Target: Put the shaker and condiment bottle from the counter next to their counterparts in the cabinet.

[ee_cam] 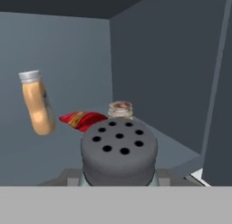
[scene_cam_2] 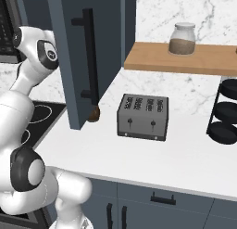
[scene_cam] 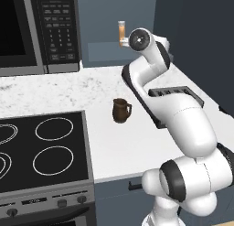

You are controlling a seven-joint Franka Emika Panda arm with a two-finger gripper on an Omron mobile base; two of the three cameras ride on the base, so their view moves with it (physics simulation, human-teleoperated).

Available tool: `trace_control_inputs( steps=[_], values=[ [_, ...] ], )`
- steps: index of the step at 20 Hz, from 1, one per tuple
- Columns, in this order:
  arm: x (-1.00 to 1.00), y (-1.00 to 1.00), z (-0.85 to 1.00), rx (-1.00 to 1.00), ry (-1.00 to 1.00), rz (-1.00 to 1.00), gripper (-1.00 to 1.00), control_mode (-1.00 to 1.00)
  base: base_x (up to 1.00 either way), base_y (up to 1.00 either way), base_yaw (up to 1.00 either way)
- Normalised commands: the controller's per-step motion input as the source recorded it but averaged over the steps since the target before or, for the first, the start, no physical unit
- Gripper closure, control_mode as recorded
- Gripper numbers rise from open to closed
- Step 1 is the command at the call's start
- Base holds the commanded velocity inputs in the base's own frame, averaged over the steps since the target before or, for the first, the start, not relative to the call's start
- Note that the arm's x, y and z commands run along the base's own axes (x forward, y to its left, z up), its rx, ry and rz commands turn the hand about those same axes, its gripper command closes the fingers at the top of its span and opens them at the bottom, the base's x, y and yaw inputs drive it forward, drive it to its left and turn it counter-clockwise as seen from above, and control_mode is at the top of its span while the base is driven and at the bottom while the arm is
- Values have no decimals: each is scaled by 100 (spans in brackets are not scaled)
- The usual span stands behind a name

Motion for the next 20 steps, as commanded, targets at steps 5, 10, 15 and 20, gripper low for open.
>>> trace_control_inputs(
  steps=[5,10,15,20],
  values=[
    [16,0,-8,0,0,1,100,-100,0,0,0],
    [25,0,-4,0,0,1,100,-100,0,0,0],
    [22,0,-3,0,0,0,100,-100,0,0,0],
    [25,0,-2,0,0,0,100,-100,0,0,0]
  ],
)
